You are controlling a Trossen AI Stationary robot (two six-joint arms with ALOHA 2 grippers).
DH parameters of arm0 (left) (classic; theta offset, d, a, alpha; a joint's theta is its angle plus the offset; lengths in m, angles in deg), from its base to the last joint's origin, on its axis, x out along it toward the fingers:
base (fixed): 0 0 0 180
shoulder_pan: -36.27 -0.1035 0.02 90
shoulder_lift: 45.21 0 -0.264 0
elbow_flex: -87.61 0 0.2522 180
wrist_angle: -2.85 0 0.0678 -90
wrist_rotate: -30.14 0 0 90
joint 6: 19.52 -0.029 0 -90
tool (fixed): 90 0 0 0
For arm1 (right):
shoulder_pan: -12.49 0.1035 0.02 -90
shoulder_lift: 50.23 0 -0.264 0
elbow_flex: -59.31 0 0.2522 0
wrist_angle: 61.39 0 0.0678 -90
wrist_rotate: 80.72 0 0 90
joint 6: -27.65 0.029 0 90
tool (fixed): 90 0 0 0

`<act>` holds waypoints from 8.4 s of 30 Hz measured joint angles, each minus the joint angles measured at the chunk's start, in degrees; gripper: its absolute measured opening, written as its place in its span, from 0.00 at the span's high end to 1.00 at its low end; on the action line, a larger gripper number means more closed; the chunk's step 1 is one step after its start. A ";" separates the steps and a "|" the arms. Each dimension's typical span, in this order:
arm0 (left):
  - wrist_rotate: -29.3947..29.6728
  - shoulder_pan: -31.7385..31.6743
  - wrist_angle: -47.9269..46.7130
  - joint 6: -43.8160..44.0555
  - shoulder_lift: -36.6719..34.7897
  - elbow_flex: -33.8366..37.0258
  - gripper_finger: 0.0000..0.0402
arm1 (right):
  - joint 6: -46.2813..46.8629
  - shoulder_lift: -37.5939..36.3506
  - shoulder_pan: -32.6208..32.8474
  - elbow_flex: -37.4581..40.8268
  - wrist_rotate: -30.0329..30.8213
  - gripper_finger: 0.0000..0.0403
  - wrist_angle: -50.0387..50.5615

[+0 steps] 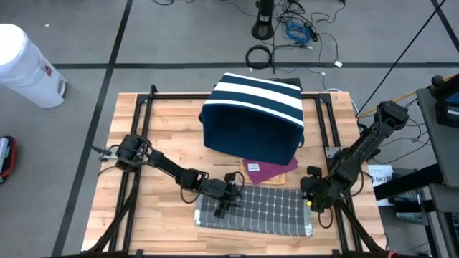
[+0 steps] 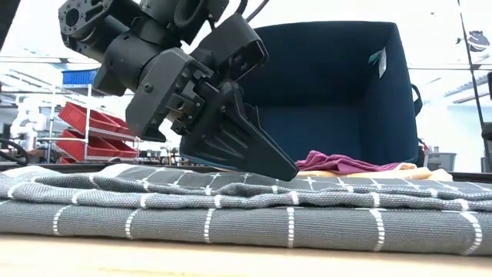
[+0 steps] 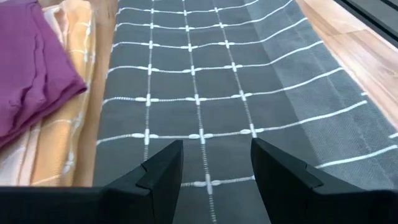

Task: Fold towel
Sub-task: Fold the gray towel

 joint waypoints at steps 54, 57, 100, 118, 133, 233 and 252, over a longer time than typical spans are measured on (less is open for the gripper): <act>-0.26 -2.52 -0.77 -2.16 0.00 0.02 0.52 | -20.77 -11.74 -15.86 -0.02 1.70 1.00 -39.36; -0.24 -3.06 -0.75 -2.16 0.00 0.02 0.52 | -22.81 -9.73 -17.94 -0.04 1.61 1.00 -44.20; 31.97 10.19 -44.69 4.58 -22.13 -0.09 0.52 | -35.00 26.59 -34.72 -24.00 -3.21 1.00 -56.06; 34.37 14.79 -63.03 23.55 -23.93 -0.09 0.52 | -36.62 36.16 -35.80 -34.08 -10.99 1.00 -54.51; 34.99 24.34 -73.25 37.23 -23.93 -0.09 0.52 | -40.23 48.43 -38.08 -50.46 -18.65 1.00 -47.65; 31.35 24.74 -7.48 62.49 -22.84 21.18 0.51 | -49.13 46.30 -28.65 -49.94 -4.03 0.42 -20.78; 23.60 22.64 7.11 54.77 -21.14 21.22 0.98 | -44.95 46.34 -27.73 -48.00 -2.71 0.42 -16.10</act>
